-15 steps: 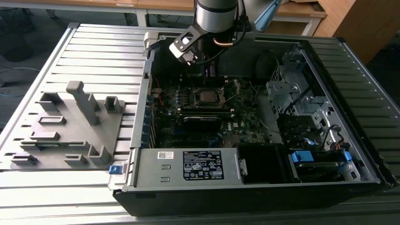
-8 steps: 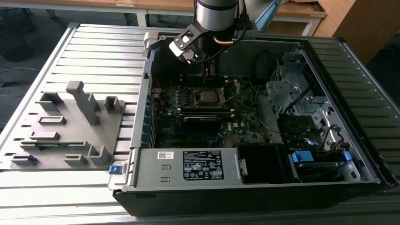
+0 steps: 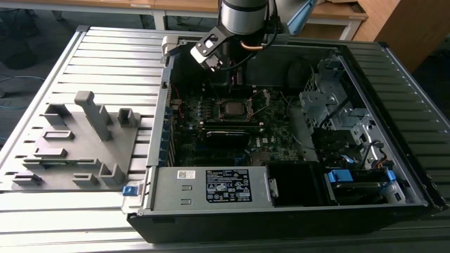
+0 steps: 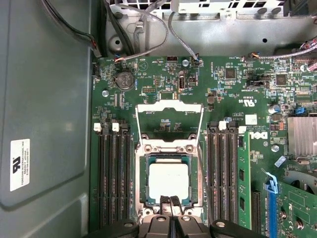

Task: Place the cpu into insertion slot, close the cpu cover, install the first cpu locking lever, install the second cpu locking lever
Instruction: 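Close the cpu cover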

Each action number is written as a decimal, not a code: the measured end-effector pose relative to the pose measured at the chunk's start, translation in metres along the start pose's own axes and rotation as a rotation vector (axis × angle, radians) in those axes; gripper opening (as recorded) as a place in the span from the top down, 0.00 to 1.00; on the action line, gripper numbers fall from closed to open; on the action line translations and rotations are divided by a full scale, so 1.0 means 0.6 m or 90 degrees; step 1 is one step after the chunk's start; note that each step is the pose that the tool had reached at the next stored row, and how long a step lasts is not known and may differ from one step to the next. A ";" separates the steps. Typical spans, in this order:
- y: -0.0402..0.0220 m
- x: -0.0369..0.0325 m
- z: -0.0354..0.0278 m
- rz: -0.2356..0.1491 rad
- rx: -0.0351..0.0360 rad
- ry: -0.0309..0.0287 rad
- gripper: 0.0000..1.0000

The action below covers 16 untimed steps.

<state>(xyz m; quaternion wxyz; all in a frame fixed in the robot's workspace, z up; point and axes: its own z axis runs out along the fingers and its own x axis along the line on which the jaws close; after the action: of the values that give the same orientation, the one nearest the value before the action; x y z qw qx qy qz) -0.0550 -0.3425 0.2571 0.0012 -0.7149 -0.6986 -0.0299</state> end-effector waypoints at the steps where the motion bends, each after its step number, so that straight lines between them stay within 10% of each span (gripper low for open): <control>1: 0.000 0.000 0.000 0.000 0.0000 0.0000 0.89; 16: 0.004 0.000 -0.002 0.000 0.0000 0.0000 0.89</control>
<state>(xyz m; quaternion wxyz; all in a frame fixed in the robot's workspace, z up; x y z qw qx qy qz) -0.0529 -0.3425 0.2581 0.0012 -0.7149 -0.6986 -0.0299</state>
